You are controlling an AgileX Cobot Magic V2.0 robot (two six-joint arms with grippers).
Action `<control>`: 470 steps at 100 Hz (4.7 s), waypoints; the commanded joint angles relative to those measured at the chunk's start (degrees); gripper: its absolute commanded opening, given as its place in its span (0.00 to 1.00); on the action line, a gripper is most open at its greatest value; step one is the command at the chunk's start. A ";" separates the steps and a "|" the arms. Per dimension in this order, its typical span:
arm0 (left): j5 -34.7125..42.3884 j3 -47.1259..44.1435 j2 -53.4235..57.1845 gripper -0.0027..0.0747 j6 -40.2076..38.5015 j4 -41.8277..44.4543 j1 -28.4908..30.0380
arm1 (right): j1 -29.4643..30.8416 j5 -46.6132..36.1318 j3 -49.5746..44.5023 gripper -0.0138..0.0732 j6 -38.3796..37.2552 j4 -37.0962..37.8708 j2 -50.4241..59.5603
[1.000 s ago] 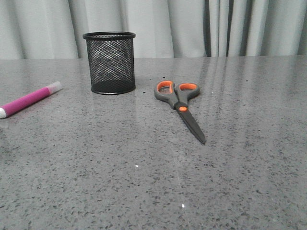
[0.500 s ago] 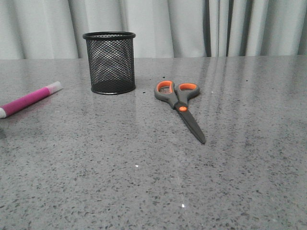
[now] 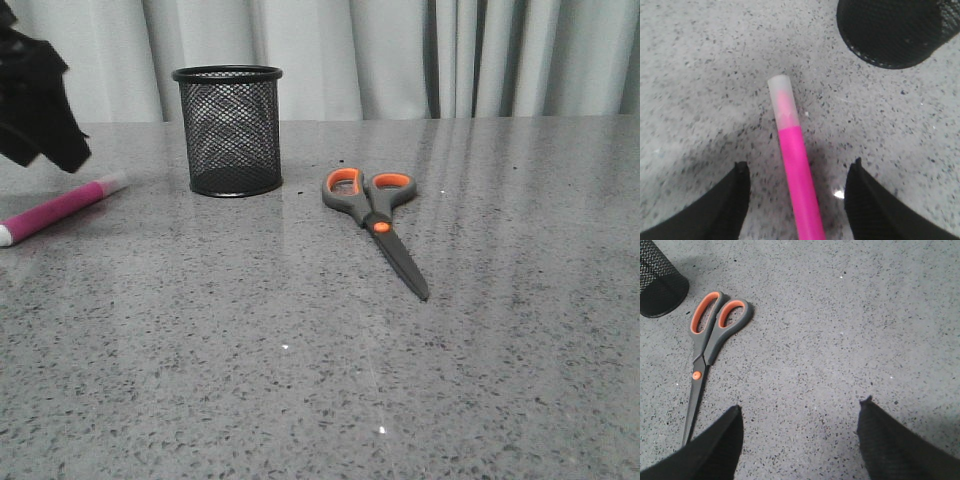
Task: Put pen and scissors into bin
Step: 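Grasp the pink marker with the left gripper and lift it, then lower the pink marker into the black mesh cup and release, then lower the right gripper onto the scissors handles and grasp them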
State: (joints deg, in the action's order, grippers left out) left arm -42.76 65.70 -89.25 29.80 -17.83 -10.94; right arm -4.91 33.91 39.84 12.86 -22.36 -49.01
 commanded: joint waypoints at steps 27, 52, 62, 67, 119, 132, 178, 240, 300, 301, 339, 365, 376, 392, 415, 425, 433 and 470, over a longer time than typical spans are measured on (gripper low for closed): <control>1.32 5.35 -5.07 0.53 0.10 0.33 -0.70 | 0.25 -4.60 1.91 0.67 1.00 -0.16 0.04; -0.41 5.38 -6.54 0.46 0.10 0.84 -0.70 | 0.25 -4.72 1.91 0.67 1.00 -0.16 0.04; -2.53 5.38 -6.69 0.19 0.10 0.93 -0.70 | 0.25 -4.72 1.91 0.67 1.00 -0.16 0.04; -3.44 5.38 -6.69 0.01 0.10 0.93 -0.70 | 0.25 -4.72 1.91 0.67 1.00 -0.16 0.04; 14.53 5.48 12.96 0.01 8.29 -12.59 -3.35 | 0.25 -4.93 1.91 0.67 1.00 -0.16 0.04; 24.37 5.48 11.96 0.01 19.25 -25.60 -9.35 | 0.25 -5.16 1.91 0.67 1.00 -0.16 0.04; 52.31 5.48 -2.30 0.01 23.07 -28.52 -21.72 | 0.25 -4.97 1.91 0.67 1.00 -0.16 0.04; 51.53 5.61 -5.88 0.07 23.07 -28.52 -21.72 | 0.25 -4.83 1.91 0.67 1.00 -0.16 0.04; 51.41 5.61 7.54 0.37 23.07 -28.73 -21.03 | 0.25 -5.19 1.91 0.67 1.00 -0.16 0.04; 50.98 5.61 7.90 0.36 23.07 -28.73 -21.01 | 0.25 -5.19 1.91 0.67 1.00 -0.16 0.04; 31.85 0.69 24.46 0.01 26.61 -28.10 -7.94 | 0.25 -4.96 1.91 0.67 1.00 -1.02 0.04; 31.42 -14.80 36.31 0.01 23.65 -29.83 4.52 | -1.26 -0.77 4.45 0.67 3.93 -1.02 -0.38; 31.42 -21.49 41.29 0.01 23.65 -30.61 7.03 | -3.60 1.82 7.81 0.67 4.63 -1.09 -2.27; 32.55 -28.52 48.42 0.01 23.65 -31.28 8.54 | -8.38 5.32 12.93 0.67 4.76 -1.09 -7.97; 35.42 -32.81 52.87 0.01 23.65 -31.28 8.54 | -14.43 8.77 20.53 0.67 3.78 -0.99 -19.66; 35.42 -32.81 52.87 0.01 23.65 -31.41 8.54 | -16.65 13.38 25.39 0.67 1.47 0.43 -26.05; 35.42 -32.81 52.87 0.01 23.65 -31.57 8.54 | -19.55 16.14 29.64 0.67 -2.16 4.73 -30.34; 36.22 -32.81 52.87 0.01 23.65 -31.57 8.54 | -29.29 22.13 44.09 0.67 -20.18 26.21 -46.00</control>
State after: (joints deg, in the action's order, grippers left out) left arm -9.70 31.29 -36.38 54.02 -48.27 -2.52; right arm -34.01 56.83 80.30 -5.52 1.81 -94.63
